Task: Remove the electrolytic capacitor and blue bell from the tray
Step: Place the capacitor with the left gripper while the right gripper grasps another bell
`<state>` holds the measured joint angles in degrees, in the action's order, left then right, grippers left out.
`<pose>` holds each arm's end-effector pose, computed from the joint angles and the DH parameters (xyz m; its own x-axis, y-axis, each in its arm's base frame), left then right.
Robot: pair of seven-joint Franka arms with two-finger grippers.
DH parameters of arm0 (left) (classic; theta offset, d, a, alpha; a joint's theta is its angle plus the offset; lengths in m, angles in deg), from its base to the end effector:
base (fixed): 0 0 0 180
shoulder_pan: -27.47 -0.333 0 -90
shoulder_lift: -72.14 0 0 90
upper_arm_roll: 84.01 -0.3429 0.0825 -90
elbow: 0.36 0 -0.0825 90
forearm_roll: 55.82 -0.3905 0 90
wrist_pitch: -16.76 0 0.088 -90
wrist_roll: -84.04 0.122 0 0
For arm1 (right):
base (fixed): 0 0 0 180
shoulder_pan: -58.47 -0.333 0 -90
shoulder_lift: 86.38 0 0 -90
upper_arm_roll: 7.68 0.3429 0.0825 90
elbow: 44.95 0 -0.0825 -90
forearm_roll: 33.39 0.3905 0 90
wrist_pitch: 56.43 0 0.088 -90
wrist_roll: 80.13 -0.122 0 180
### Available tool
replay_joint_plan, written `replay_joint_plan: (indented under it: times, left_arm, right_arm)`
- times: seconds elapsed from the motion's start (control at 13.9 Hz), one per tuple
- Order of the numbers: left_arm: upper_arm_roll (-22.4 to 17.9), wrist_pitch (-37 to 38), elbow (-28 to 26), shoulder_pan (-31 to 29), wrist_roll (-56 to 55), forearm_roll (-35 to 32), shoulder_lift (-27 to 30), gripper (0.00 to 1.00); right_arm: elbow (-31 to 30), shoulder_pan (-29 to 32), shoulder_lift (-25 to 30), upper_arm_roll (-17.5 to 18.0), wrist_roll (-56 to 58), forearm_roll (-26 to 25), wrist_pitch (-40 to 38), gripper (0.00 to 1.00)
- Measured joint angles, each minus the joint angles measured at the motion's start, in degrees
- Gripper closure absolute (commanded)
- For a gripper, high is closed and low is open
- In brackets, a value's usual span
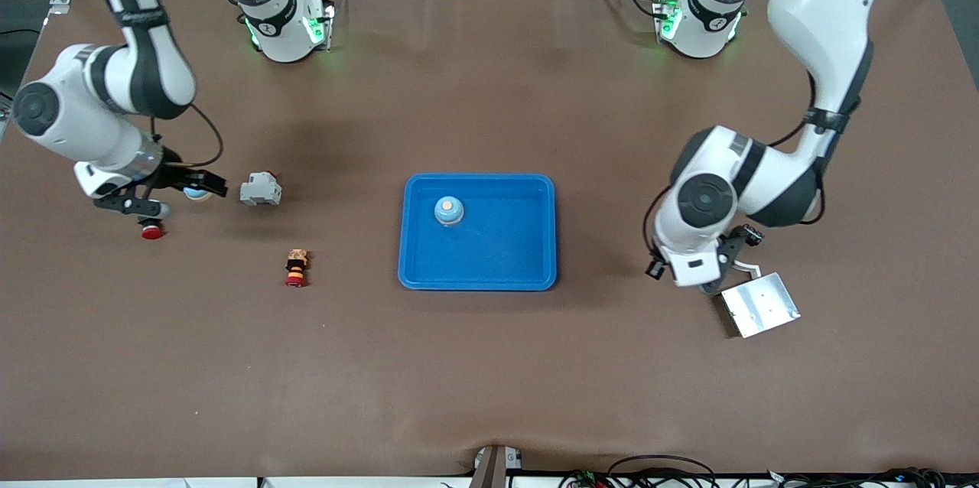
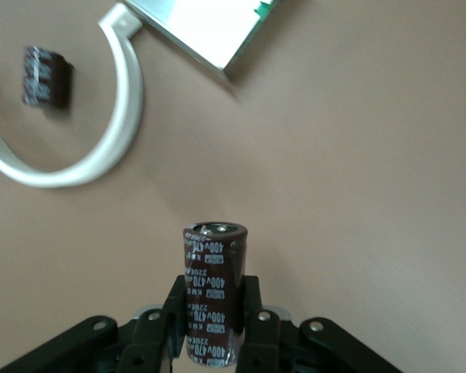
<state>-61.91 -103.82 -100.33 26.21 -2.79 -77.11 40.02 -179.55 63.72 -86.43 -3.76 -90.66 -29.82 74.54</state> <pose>0.6355 -0.1943 0.2643 0.5640 0.8222 0.0770 0.8212 -0.5487 -0.1565 0.4985 -0.0094 0.3327 0.9668 -0.2450 -0.0721 -0.2478 -0.9683 -0.0317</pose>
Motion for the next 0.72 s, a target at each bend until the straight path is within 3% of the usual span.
replay_joint_plan:
  times: [0.22,0.29,0.72]
  left_arm:
    - [0.0,-3.2,-1.7,-2.9,2.0,-0.3,-2.6,0.70]
    - [0.0,-3.9,-1.8,-2.8,2.0,-0.7,-3.4,0.65]
    - [-0.2,-4.3,-2.0,-4.6,1.8,-6.3,-6.3,0.59]
  right_arm:
    - [-0.2,-11.8,1.1,0.4,-17.7,3.4,0.2,0.00]
    - [-0.1,-15.4,1.1,0.5,-23.1,4.7,0.7,0.00]
    - [5.7,-32.8,-2.3,0.6,-52.2,5.5,3.3,0.00]
